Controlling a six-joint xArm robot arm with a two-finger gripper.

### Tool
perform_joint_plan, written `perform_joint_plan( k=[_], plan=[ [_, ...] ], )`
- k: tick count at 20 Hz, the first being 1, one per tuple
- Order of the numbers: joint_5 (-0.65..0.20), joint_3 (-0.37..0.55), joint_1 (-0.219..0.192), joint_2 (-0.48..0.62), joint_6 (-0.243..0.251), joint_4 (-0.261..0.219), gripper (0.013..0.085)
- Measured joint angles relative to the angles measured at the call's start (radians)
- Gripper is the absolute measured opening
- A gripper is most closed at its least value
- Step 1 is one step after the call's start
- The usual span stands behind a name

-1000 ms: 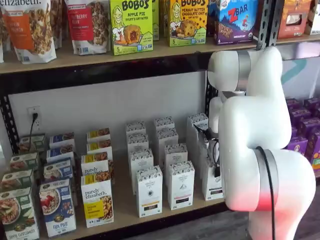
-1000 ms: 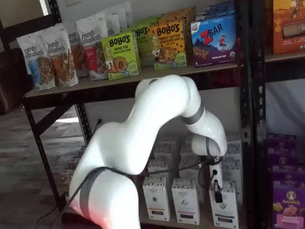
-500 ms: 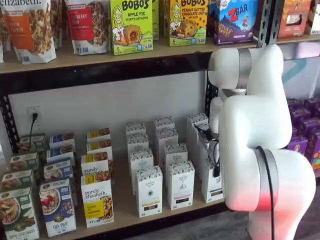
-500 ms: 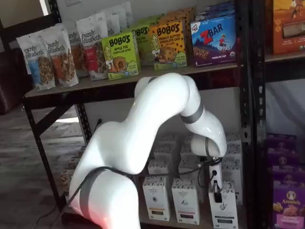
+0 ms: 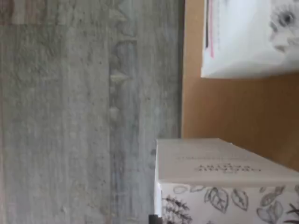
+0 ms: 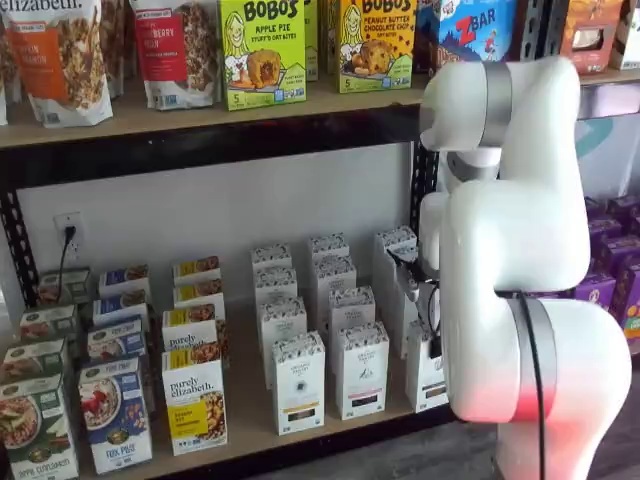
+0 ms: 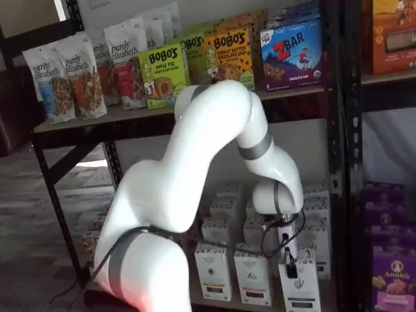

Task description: Pick up the white box with a green strip in the middle, on the bottom shelf, the sixth box from the left

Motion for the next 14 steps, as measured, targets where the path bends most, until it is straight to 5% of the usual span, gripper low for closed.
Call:
perform_joint_plan(
  k=[11, 14],
  plan=[
    [-0.106, 0.363, 0.013, -0.272, 0.074, -0.058, 0.053],
    [-0.127, 0.488, 0.023, -0.383, 0.069, -0.043, 0.053]
  ],
)
